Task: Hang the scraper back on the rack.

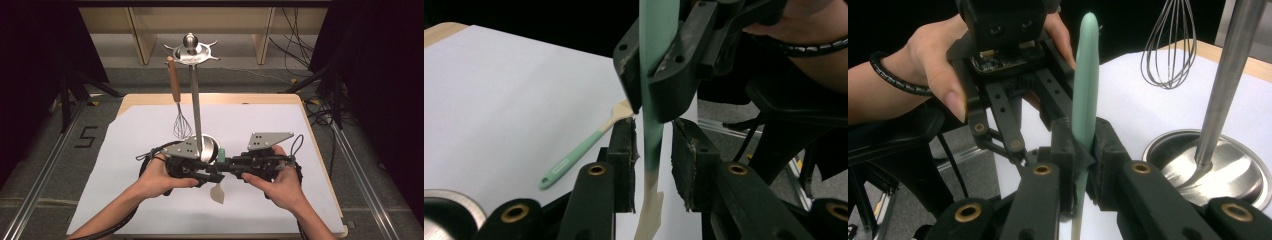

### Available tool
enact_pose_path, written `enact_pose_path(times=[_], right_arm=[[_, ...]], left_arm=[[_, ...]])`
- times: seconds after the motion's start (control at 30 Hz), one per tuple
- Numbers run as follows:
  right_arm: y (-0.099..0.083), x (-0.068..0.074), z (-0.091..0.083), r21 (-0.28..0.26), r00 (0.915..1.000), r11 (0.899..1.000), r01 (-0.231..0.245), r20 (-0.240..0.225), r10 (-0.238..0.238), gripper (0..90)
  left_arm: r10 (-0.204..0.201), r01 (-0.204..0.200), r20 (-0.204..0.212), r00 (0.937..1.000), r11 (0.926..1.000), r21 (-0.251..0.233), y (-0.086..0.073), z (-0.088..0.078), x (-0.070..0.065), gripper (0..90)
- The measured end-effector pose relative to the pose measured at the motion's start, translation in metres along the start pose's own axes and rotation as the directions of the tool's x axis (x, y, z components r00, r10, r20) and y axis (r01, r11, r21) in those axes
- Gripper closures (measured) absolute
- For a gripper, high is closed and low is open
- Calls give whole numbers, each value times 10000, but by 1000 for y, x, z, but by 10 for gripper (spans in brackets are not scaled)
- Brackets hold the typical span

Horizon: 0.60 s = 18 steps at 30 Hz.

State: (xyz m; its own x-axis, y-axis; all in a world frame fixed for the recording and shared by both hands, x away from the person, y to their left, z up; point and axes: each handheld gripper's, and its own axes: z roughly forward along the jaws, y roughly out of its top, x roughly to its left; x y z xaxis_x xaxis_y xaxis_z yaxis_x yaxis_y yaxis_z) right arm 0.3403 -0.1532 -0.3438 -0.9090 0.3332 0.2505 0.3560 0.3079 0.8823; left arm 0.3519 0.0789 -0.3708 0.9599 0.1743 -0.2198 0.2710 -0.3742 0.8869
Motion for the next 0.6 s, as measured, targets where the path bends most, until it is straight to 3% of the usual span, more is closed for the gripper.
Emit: enact_pose_path(times=[0.03,0.1,0.13,0.2,0.27,0.3,0.33,0.37,0.53,0.6], right_arm=[[1,1,0,15,9999,9999,-100,-103,101,830],[2,-1,1,-52,9998,9999,127,-139,-128,830],[2,0,2,-229,10000,9997,-35,-48,34,830],[3,-3,1,-161,9996,9997,195,-185,-198,829],[3,-3,1,-168,9991,9998,-57,-413,50,829],[2,-4,1,-265,9992,9996,90,-389,-100,827],[2,-4,0,-245,9990,9996,-121,-441,110,825],[2,-5,2,-568,9989,9984,-8,-479,-19,815],[1,-5,-1,-569,9997,9982,-167,176,177,659],[0,-6,-2,-1055,9989,9942,-194,397,237,614]], left_arm=[[24,-24,48,10000,10000,-30,0,1,0,712],[-72,72,-16,10000,10000,-14,1,1,0,728],[-107,107,-22,9999,9999,-7,1,1,0,742],[-345,344,-58,9994,9994,-104,1,0,0,779],[-474,473,-61,9989,9988,-86,2,-1,0,809],[-568,568,15,9984,9982,-184,1,-1,0,817],[-593,591,-91,9982,9981,-186,2,-2,-1,822],[-653,648,-253,9975,9977,-173,2,-3,-1,829],[-883,871,-907,9920,9961,-170,5,-8,0,838],[-926,913,-1245,9879,9957,-161,8,-10,0,838]])
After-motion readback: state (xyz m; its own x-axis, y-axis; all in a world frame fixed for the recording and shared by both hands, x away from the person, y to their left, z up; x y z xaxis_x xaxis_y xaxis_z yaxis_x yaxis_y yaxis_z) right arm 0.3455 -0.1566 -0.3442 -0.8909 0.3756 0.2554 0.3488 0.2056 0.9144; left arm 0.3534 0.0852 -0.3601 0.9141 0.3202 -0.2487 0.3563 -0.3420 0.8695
